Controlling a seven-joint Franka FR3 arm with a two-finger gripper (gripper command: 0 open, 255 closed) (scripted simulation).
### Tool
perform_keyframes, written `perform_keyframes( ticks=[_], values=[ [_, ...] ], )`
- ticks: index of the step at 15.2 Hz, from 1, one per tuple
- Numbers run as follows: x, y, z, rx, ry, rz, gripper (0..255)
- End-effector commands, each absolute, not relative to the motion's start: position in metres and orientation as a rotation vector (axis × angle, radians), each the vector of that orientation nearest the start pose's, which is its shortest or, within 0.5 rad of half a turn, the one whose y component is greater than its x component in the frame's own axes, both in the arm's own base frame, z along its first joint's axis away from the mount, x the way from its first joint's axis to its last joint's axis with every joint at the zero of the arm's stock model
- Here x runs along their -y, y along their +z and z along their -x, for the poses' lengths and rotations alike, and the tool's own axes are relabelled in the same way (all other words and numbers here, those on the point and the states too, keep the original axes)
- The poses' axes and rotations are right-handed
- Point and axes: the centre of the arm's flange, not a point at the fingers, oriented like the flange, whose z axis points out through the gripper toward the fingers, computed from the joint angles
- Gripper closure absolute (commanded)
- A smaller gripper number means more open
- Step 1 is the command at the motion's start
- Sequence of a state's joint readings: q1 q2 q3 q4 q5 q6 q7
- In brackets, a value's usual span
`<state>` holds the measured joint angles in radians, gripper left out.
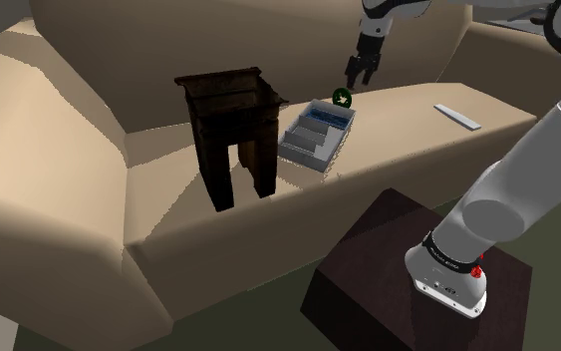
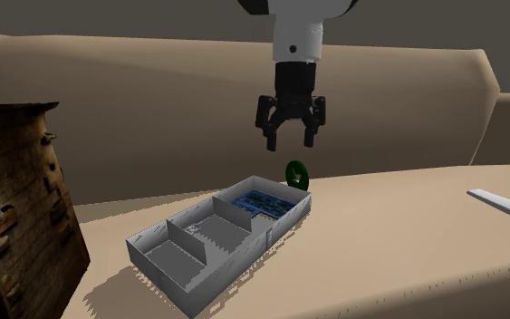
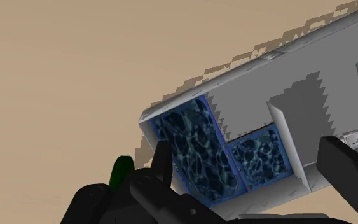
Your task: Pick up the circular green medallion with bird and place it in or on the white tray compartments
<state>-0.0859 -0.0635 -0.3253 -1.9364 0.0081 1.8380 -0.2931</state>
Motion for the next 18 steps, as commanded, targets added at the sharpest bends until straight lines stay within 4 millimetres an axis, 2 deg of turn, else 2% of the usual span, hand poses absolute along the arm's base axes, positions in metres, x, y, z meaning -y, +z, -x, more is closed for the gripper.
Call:
perform_keyframes(
  ticks=[1, 13, 18],
  values=[
    [0.236, 0.496, -0.509, -0.194, 0.042, 3.1, 0],
    [0.349, 0.451, -0.607, -0.249, 0.047, 3.117, 0],
    [0.351, 0.429, -0.608, -0.25, 0.047, 3.117, 0]
  ],
)
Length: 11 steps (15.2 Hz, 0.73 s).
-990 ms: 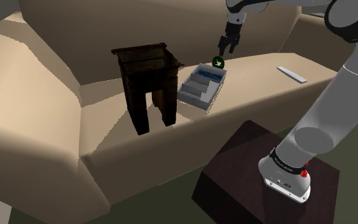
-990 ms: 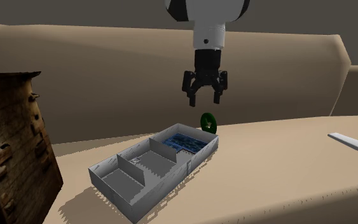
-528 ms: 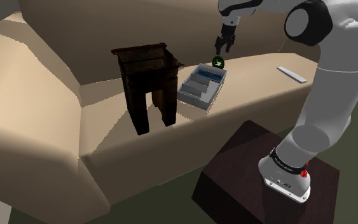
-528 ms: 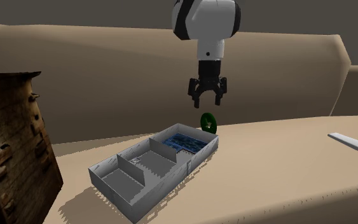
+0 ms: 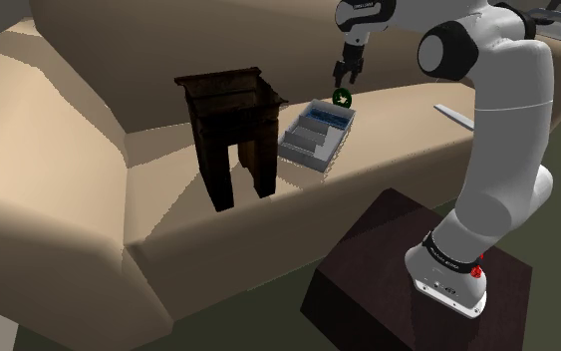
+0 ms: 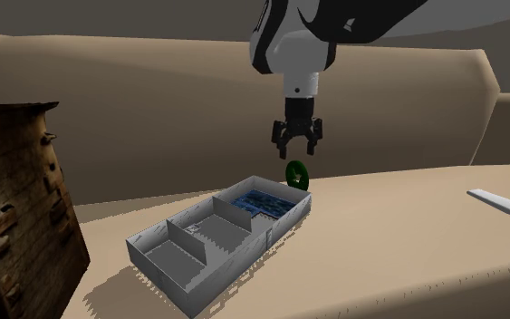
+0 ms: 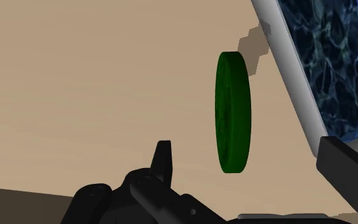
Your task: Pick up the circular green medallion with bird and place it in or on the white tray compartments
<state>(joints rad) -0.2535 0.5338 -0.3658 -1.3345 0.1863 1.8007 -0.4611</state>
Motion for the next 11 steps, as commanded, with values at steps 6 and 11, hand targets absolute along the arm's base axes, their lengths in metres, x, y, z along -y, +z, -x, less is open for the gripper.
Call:
perform_keyframes(
  ticks=[6, 11],
  values=[
    [0.35, 0.41, -0.607, -0.25, 0.047, 3.117, 0],
    [0.35, 0.41, -0.607, -0.25, 0.047, 3.117, 0]
  ],
)
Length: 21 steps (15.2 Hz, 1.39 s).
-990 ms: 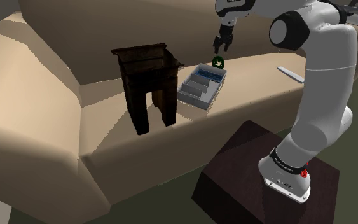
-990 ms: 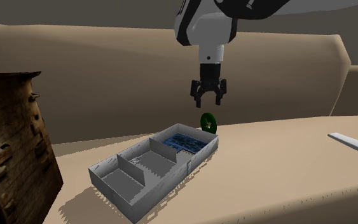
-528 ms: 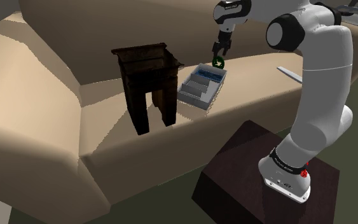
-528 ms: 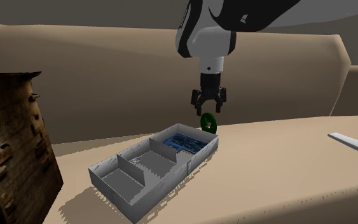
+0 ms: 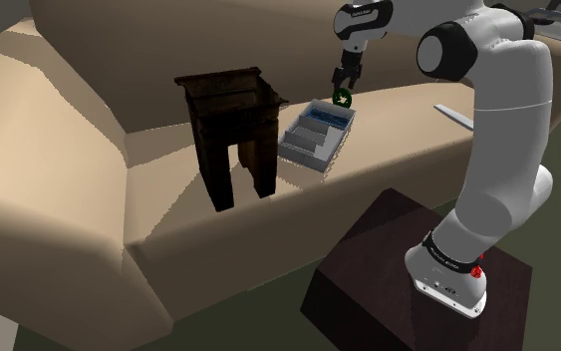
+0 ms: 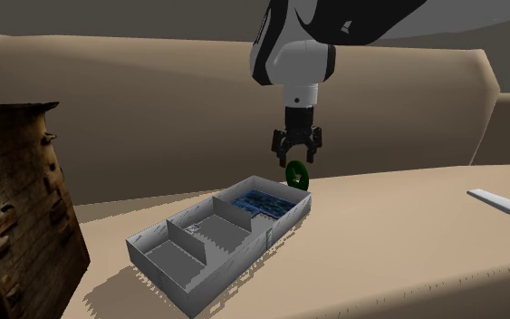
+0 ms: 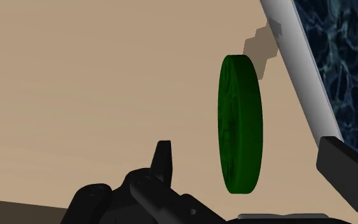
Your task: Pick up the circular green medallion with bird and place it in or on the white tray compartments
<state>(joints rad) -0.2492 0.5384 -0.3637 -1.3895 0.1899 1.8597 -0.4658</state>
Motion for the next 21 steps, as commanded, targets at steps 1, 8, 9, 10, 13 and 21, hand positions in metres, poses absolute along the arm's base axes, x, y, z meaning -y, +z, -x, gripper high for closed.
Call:
perform_keyframes(
  ticks=[1, 8, 9, 10, 13, 21],
  values=[
    [0.35, 0.41, -0.607, -0.25, 0.047, 3.117, 255],
    [0.35, 0.41, -0.607, -0.25, 0.047, 3.117, 255],
    [0.35, 0.41, -0.607, -0.25, 0.047, 3.117, 255],
    [0.35, 0.41, -0.607, -0.25, 0.047, 3.117, 255],
    [0.35, 0.426, -0.607, -0.25, 0.047, 3.117, 255],
    [0.35, 0.468, -0.607, -0.25, 0.047, 3.117, 255]
  ],
)
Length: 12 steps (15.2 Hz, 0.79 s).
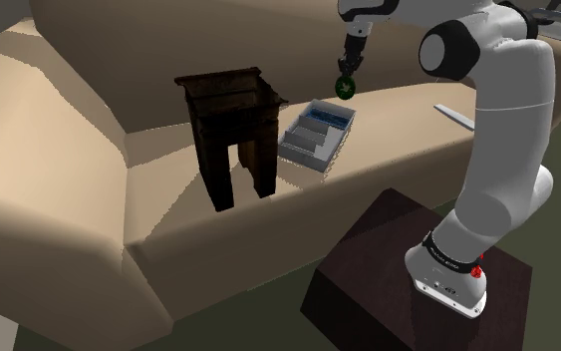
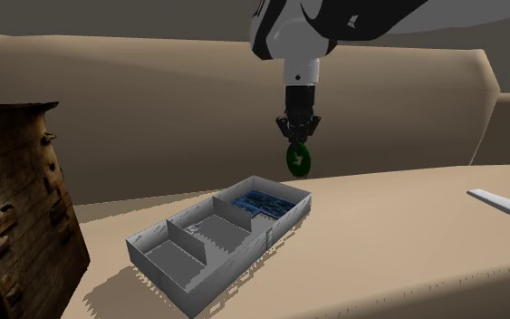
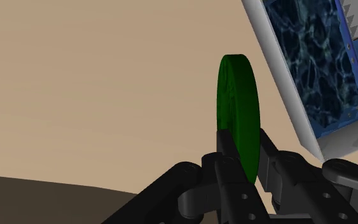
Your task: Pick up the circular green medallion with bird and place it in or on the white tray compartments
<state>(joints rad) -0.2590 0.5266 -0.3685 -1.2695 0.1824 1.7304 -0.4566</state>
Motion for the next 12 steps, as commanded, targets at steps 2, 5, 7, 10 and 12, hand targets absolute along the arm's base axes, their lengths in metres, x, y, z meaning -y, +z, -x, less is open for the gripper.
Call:
perform_keyframes(
  ticks=[2, 5, 7, 10, 12],
  values=[
    [0.35, 0.479, -0.607, -0.25, 0.047, 3.117, 255],
    [0.35, 0.495, -0.607, -0.25, 0.047, 3.117, 255],
    [0.35, 0.505, -0.607, -0.25, 0.047, 3.117, 255],
    [0.35, 0.521, -0.607, -0.25, 0.047, 3.117, 255],
    [0.35, 0.53, -0.607, -0.25, 0.047, 3.117, 255]
  ],
)
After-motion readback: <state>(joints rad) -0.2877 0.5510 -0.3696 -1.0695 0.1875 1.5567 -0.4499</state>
